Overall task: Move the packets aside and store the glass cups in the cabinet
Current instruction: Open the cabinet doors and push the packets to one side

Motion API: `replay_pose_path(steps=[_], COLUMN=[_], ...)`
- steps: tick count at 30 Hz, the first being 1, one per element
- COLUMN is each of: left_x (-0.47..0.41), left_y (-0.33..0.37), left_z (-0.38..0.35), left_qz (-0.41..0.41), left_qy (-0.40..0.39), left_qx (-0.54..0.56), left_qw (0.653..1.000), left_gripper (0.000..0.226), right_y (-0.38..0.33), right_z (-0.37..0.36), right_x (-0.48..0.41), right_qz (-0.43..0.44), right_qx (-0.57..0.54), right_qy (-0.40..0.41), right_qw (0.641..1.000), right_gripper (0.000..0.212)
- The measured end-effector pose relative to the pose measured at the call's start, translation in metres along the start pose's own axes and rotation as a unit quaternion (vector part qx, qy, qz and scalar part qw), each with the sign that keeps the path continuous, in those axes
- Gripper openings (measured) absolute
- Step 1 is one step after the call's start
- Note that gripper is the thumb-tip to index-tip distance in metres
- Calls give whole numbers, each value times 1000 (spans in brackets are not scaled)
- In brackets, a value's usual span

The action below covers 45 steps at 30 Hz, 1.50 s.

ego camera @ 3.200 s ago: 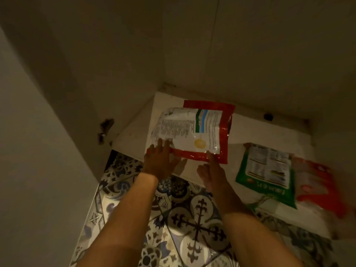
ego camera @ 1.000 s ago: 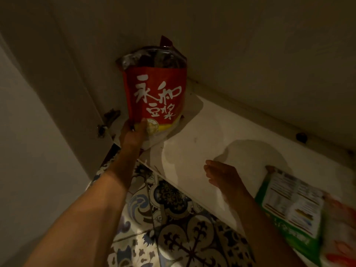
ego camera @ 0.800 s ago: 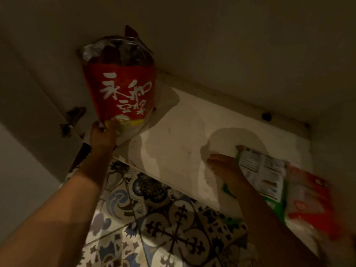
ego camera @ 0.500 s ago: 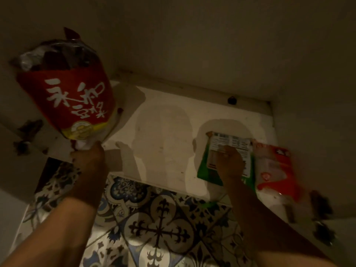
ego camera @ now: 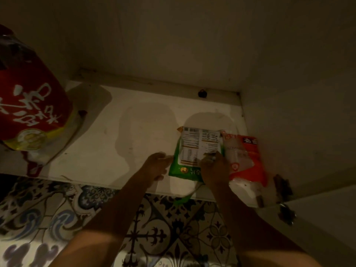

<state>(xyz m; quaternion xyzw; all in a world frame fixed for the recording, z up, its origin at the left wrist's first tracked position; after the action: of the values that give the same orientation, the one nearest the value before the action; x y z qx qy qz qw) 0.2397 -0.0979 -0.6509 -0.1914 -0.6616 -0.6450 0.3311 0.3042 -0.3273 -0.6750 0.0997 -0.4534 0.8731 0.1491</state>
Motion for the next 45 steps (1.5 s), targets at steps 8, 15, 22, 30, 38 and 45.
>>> replay_pose_path(steps=[8,15,22,30,38,45], left_x=[-11,-9,-4,16,36,45], left_y=[2,9,9,44,71,65], left_z=[-13,-26,-48,-27,22,94], left_qz=[-4,14,9,-12,-18,-32], left_qy=[40,19,-24,-12,-8,43], left_qx=[-9,13,75,155,269,356], left_qw=[999,1000,997,988,963,933], left_gripper=[40,16,29,25,22,19], right_y=[-32,-20,-20,-32,-67,-118], right_z=[11,-1,8,25,14,-26], right_x=[55,56,49,38,49,63], right_qz=[-11,-39,-35,-8,-140,-128], right_qx=[134,223,150,-11,-219,-247], right_qy=[-17,-52,-68,-13,-112,-150], right_qw=[991,973,986,1000,959,949], right_gripper=[68,69,68,51,28,16])
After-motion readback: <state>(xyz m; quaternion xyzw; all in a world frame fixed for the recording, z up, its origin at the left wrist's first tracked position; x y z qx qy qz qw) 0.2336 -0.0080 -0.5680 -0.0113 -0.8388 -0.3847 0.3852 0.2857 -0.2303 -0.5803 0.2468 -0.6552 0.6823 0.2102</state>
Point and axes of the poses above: each hand's wrist, its own x-axis away from the middle knuckle, its own z-axis out of the back of the hand, y = z × x, the point moved 6 cm from there along -x, towards the middle knuckle
